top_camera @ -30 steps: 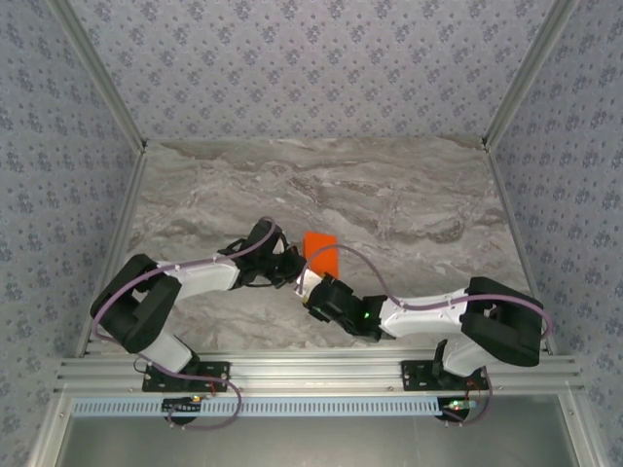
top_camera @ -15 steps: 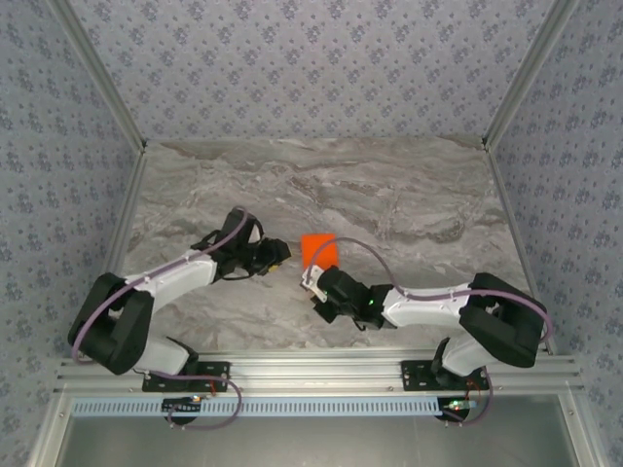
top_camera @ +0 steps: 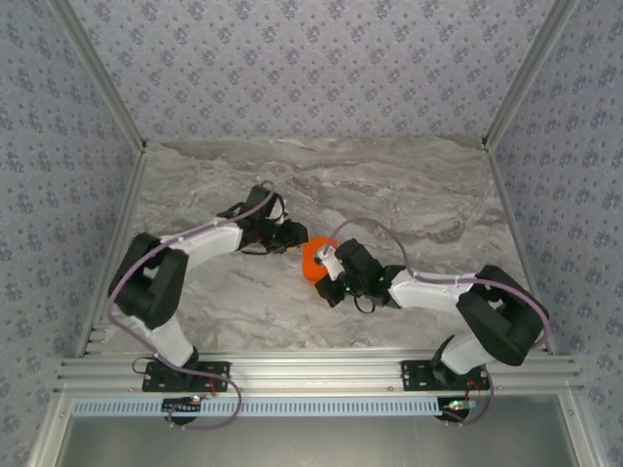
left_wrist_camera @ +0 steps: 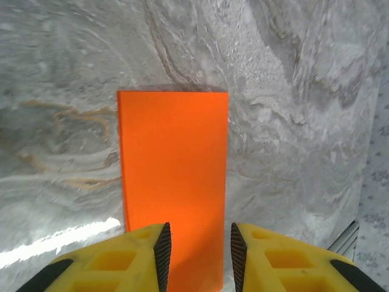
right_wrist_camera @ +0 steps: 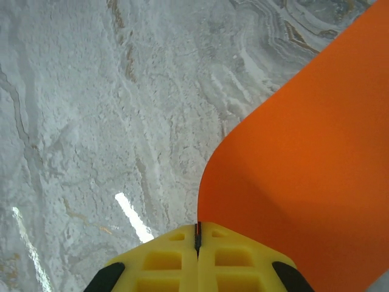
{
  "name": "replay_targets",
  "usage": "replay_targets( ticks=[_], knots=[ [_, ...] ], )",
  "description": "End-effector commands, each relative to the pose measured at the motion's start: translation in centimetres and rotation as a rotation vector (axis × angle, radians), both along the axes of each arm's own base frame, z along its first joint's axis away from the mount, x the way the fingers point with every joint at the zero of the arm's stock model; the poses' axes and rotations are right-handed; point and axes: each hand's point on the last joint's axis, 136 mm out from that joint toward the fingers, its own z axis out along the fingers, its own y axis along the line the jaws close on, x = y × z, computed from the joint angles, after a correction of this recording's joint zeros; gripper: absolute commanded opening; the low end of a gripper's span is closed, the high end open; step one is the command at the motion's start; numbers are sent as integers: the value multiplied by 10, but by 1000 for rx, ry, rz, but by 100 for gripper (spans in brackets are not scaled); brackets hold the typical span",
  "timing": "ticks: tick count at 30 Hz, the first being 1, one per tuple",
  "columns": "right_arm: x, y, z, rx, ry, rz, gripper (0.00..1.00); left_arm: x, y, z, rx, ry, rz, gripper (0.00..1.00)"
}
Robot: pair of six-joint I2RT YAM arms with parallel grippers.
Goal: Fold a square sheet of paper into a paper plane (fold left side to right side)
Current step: Third fold the triangle at the center of the table.
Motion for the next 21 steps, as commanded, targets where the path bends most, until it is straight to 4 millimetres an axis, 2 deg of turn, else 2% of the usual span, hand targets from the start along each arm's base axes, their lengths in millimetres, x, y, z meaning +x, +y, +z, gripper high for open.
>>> replay_targets(
  ticks=[1,7,15,21],
  knots=[
    [-3,8,2,68,123,2,0,6,-23,-3,-23,5,-95,31],
    [4,3,-8,96,213,-41,0,12,-41,-34,22,64,-149,28],
    [16,-8,-7,111,253,-104,0,8,-37,-67,83,119,-157,26],
    [27,-20,-11,84,279,-157,0,3,-30,-83,132,146,-156,23]
  ],
)
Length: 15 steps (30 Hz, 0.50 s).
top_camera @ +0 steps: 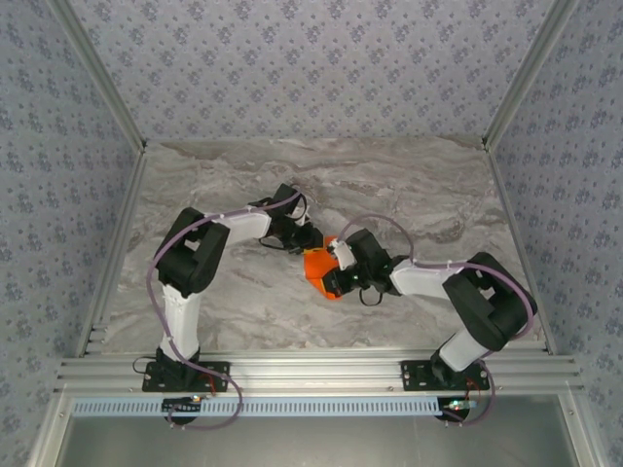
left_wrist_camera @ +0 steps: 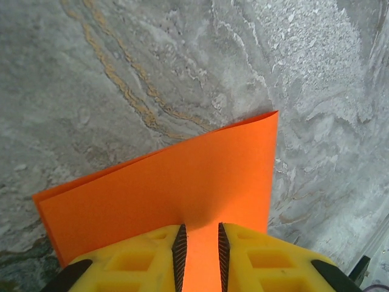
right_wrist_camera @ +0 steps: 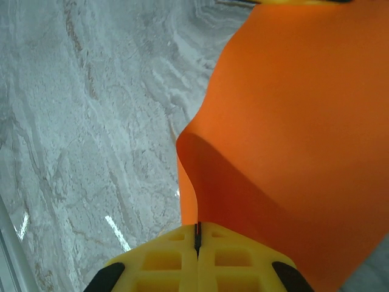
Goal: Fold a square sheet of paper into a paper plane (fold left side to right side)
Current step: Third fold the triangle at the center of the table.
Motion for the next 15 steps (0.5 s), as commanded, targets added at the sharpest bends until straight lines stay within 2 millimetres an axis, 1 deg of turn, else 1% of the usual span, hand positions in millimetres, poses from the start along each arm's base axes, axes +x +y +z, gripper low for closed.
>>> replay_targets(
  ticks=[1,5,9,15],
  knots=[
    [9,-3,3,-5,33,-34,0,-10,9,-25,76,47,-16,23],
    [16,-11,0,-23,48,-65,0,-12,10,-28,83,52,-15,22],
    [21,-17,-8,-51,69,-86,0,-12,10,-28,80,51,-14,22],
    [26,-21,-14,-76,81,-111,1,-12,10,-28,81,53,-14,21]
  ],
)
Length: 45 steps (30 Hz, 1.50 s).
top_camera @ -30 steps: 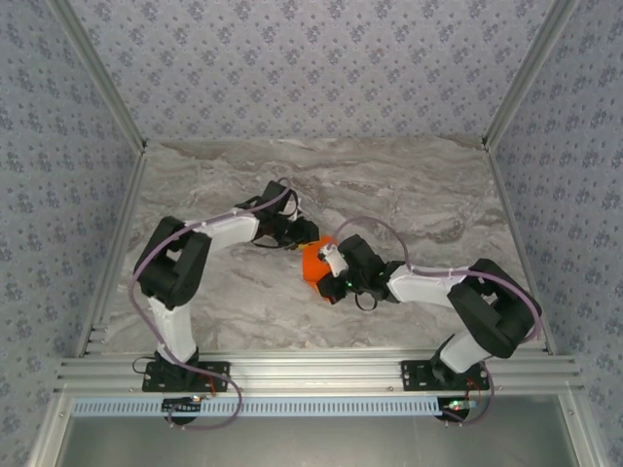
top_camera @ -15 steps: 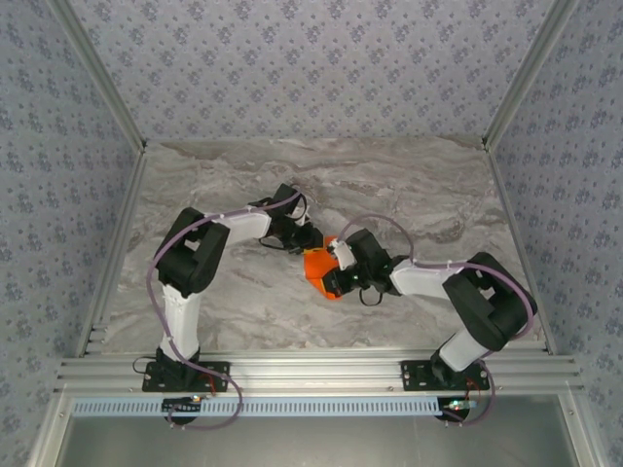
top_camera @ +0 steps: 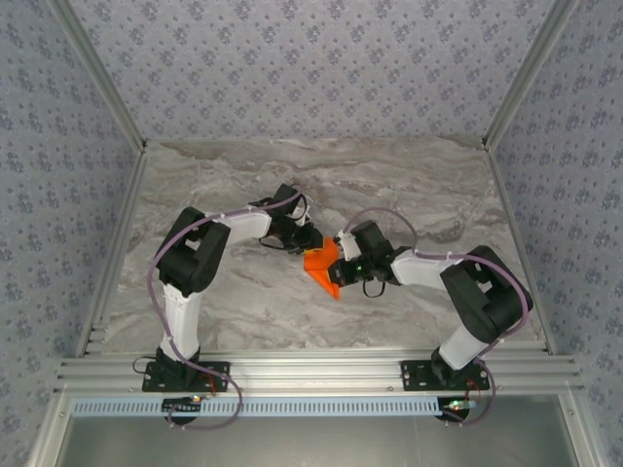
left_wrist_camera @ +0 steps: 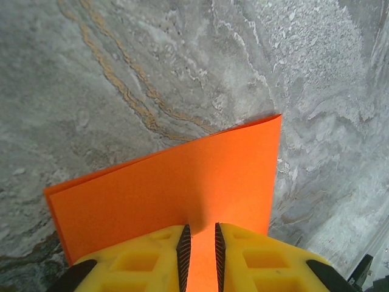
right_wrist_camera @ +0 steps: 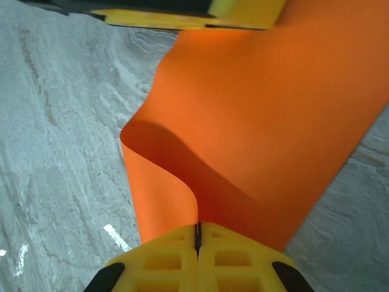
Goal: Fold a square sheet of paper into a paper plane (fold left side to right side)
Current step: Third fold the triangle at the center of the table.
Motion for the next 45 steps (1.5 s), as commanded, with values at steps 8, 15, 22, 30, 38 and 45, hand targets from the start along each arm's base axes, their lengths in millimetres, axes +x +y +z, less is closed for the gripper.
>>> replay_targets(
  ticks=[8,15,22,30,38,45],
  knots=[
    [10,-12,-6,-44,25,-63,1,-12,10,-27,80,58,-4,21],
    [14,-15,-5,-49,23,-77,2,-13,10,-28,82,60,-4,20],
    [17,-18,-6,-59,25,-86,2,-12,10,-29,82,61,-2,20],
    [17,-19,-8,-75,29,-88,2,-12,10,-30,84,63,-3,19],
    [15,-22,-16,-99,51,-88,2,-12,10,-30,82,63,-4,19],
    [12,-25,-22,-144,80,-85,2,-11,9,-25,76,53,-6,20]
  ],
)
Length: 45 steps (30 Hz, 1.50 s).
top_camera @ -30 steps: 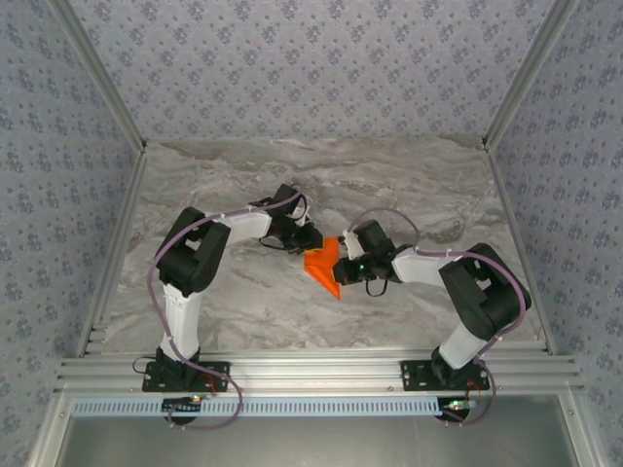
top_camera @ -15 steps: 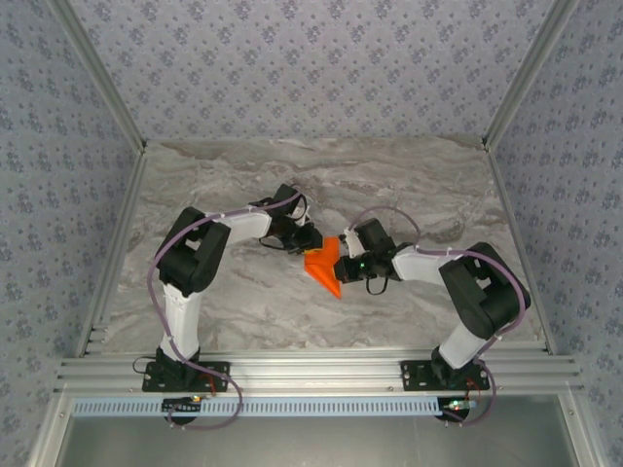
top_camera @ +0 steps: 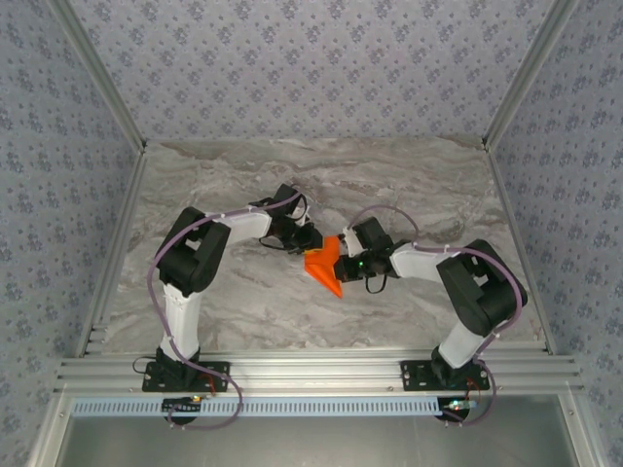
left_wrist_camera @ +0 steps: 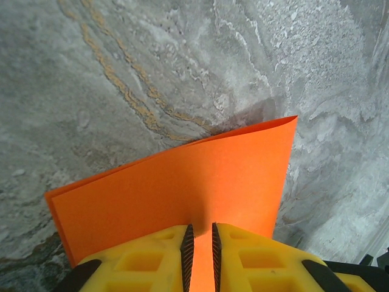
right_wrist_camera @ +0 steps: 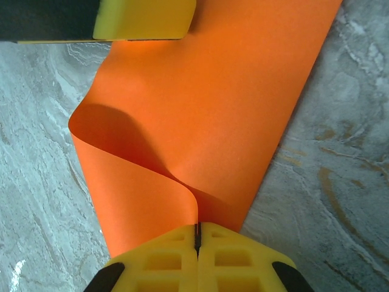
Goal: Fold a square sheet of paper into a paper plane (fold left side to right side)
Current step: Third fold the triangle at the center of the table.
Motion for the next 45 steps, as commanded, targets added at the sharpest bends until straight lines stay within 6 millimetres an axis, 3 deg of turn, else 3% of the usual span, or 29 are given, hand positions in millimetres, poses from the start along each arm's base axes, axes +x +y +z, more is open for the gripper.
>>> replay_targets(
  ticks=[1,6,12,16,19,22,27,37,45],
  knots=[
    [-3,-12,-13,-81,42,-19,2,-11,9,-22,74,47,-7,20],
    [-13,-23,-21,-143,95,-38,2,-5,10,3,63,-4,-9,24],
    [-24,-26,-29,-173,132,-31,2,6,23,54,73,-126,7,31],
    [-24,-22,-29,-168,133,-19,2,-4,33,70,62,-171,28,31],
    [-24,-20,-28,-170,128,-5,2,-23,26,68,16,-155,15,27],
    [-25,-18,-28,-177,126,6,2,-45,4,64,-67,-122,-22,24],
    [-27,-18,-28,-189,125,14,1,-63,-17,55,-113,-96,-46,22],
    [-27,-18,-29,-204,125,17,2,-73,-20,25,-78,-51,-45,21],
    [-28,-19,-31,-221,128,24,2,-80,-6,3,-15,-28,-25,21]
  ],
)
